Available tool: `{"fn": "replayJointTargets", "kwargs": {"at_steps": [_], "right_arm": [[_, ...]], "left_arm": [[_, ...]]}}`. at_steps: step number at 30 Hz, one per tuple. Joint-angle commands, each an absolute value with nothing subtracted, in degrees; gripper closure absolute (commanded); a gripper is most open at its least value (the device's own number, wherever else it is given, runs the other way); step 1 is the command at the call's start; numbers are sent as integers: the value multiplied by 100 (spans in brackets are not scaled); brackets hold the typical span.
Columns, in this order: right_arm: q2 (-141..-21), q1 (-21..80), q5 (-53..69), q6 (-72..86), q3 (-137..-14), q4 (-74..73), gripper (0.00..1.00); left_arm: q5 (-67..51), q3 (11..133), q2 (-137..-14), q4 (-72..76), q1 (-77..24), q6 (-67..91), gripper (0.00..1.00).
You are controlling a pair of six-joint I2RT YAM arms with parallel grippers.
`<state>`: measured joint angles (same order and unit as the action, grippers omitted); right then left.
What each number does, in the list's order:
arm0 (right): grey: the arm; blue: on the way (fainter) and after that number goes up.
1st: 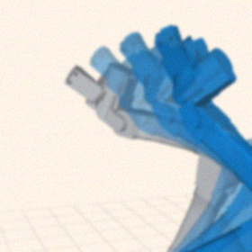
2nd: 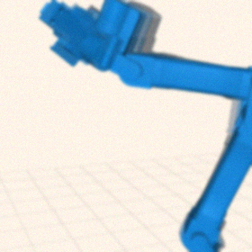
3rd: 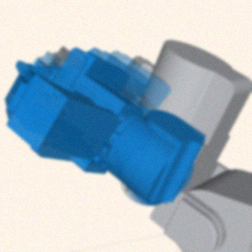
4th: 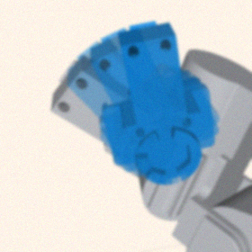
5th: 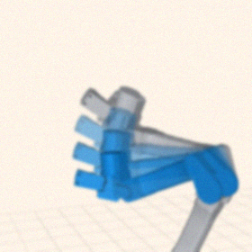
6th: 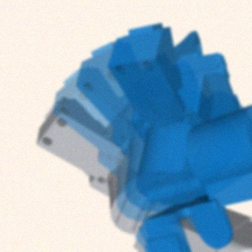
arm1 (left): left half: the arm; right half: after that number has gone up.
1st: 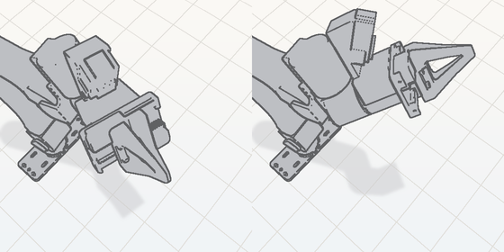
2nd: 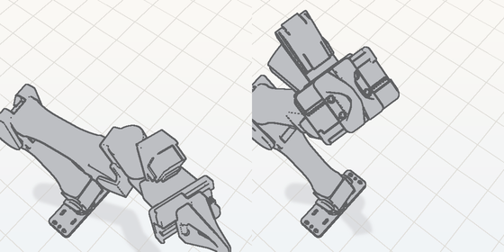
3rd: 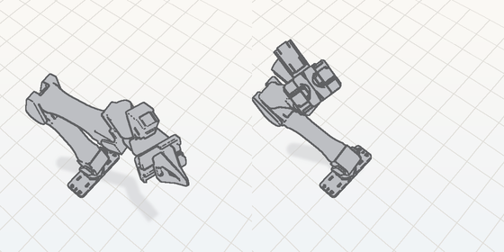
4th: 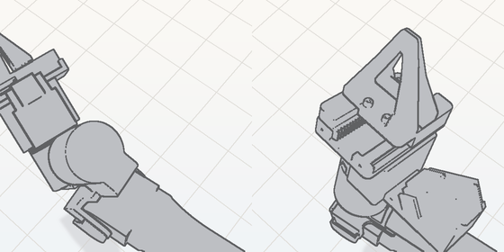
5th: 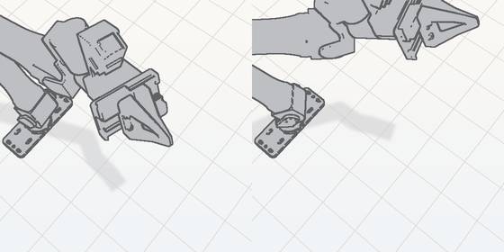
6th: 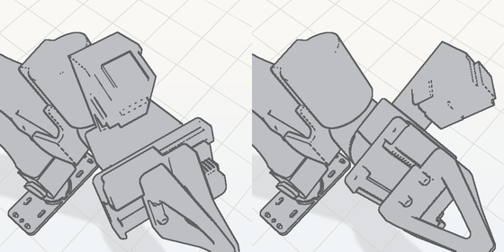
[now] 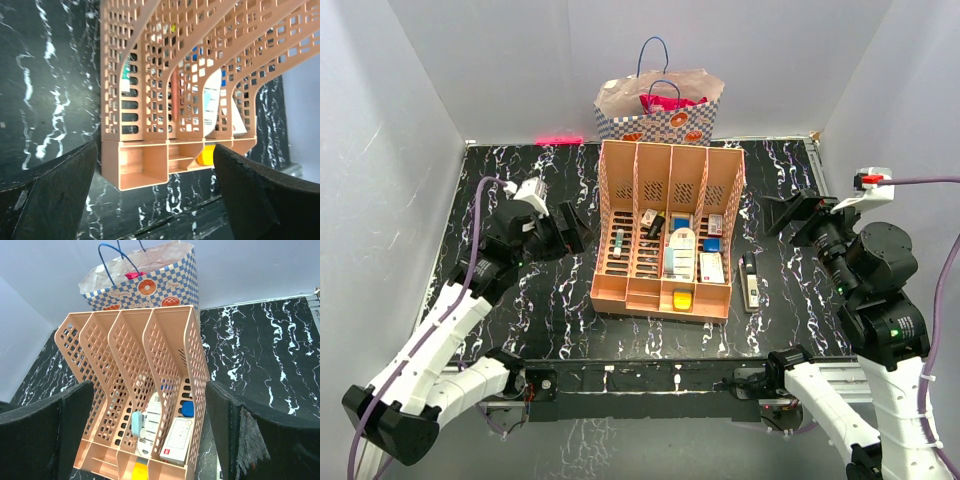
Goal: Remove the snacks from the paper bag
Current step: Move the distractor to the center of the board.
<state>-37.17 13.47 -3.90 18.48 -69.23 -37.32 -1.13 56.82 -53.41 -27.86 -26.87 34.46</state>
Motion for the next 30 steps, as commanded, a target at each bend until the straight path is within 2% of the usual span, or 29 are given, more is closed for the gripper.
{"fn": "replayJointTargets", "kwargs": {"at_steps": [1,15,24,30], "right_arm": [[-3658,1390,-83,1661,-7044,-3331,2],[-3632,1403,137,1605,-6934,-3222,2],[-3619,1410,197,1620,-6824,-3191,2],[-3613,1406,175,1624,-6722,-3166,2]], "left_arm": [[-847,5231,-5451,-2098,-2728,4151,2],[-1285,4183,-6477,-650,-2363,4678,2],[-2585,4326,-7877,1174,-2335,5054,2],[-2553,4538,-8336,1731,-2749,5287,2]]}}
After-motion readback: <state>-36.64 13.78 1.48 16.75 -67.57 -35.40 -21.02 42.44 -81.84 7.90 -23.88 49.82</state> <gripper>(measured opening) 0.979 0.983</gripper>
